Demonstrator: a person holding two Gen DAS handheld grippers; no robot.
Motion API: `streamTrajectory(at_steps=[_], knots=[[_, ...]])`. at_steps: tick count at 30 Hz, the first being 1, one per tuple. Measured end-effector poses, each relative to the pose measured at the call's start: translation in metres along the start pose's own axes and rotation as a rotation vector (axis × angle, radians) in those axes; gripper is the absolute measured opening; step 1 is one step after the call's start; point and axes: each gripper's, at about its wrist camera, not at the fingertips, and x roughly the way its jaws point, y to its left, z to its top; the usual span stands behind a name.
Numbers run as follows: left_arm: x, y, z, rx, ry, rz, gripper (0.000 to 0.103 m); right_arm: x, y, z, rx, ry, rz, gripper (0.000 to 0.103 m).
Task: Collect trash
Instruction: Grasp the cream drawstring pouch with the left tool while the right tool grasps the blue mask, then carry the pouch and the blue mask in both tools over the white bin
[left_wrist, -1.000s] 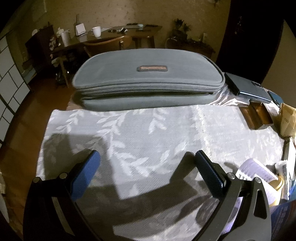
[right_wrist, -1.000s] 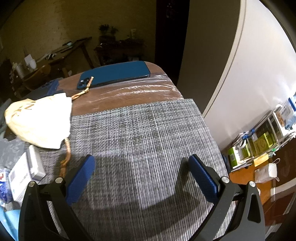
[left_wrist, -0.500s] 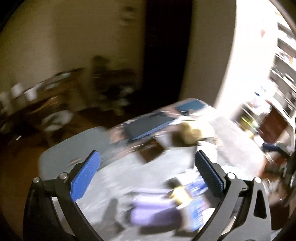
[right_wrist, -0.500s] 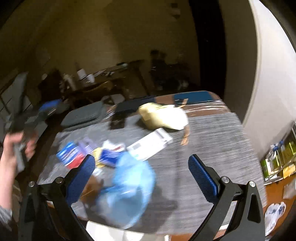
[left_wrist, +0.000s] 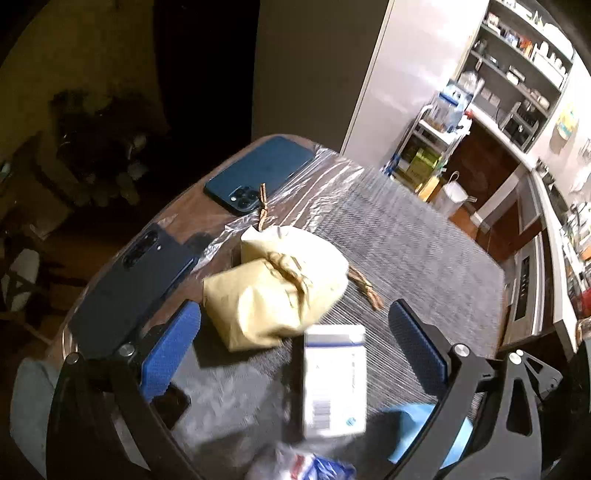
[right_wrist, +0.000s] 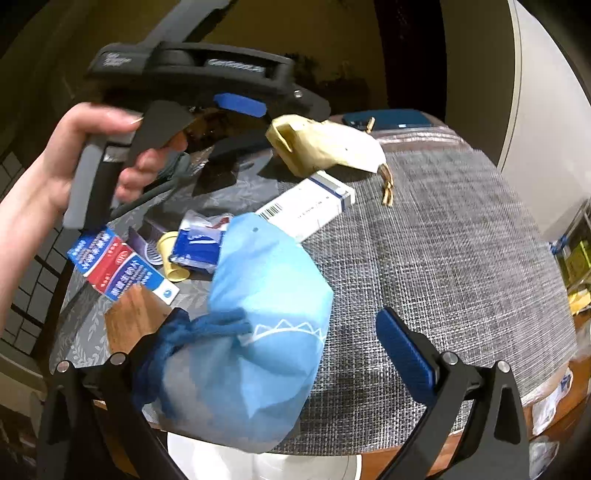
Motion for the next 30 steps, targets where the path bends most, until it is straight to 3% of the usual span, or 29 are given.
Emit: streamTrajectory(at_steps=[8, 14, 19, 21, 24, 30], knots=[[0.036, 0.009, 0.008, 0.016, 0.119, -0.027, 0.102, 0.012, -0.006, 0.001, 0.038, 0.038, 0.043, 0.099], [0.048, 0.008, 0.009, 0.047, 0.155, -0.036, 0.1, 0.016, -0.024, 0.0, 0.127, 0.064, 0.114, 0.099], [0.054, 0.004, 0.01, 0.08, 0.154, -0.02, 0.069, 0.015, -0.033, 0.0, 0.153, 0.065, 0.143, 0.085], [0.054, 0.004, 0.011, 0.088, 0.148, -0.011, 0.063, 0.015, -0.036, 0.0, 0.155, 0.075, 0.15, 0.07], [0.053, 0.003, 0.011, 0.097, 0.139, -0.006, 0.056, 0.016, -0.041, 0.001, 0.165, 0.079, 0.14, 0.057], [0.042, 0.002, 0.012, 0.067, 0.089, -0.024, 0.049, 0.01, -0.056, 0.002, 0.216, 0.059, 0.176, 0.053]])
